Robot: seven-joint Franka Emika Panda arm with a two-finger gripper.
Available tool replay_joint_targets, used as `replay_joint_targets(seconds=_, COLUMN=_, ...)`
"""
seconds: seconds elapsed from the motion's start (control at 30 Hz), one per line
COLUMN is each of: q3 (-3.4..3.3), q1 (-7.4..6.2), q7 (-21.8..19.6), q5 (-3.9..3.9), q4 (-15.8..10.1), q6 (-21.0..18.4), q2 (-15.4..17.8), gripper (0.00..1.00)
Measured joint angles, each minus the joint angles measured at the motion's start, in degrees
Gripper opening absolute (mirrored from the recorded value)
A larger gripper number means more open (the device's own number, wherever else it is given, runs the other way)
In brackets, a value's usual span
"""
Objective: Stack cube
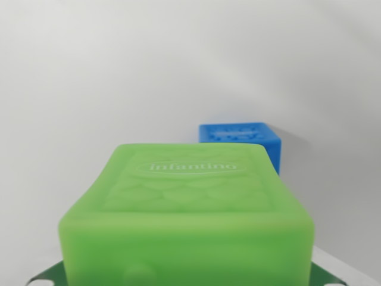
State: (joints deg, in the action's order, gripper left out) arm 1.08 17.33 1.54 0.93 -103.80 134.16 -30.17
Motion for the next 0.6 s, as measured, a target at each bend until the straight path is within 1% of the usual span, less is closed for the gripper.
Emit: replay_joint_targets(seconds=0.6, q3=0.00, q1=2.63, q7=7.60, q5=0.00, q4=3.51, q6=-1.60, q2=-1.93, gripper=0.00)
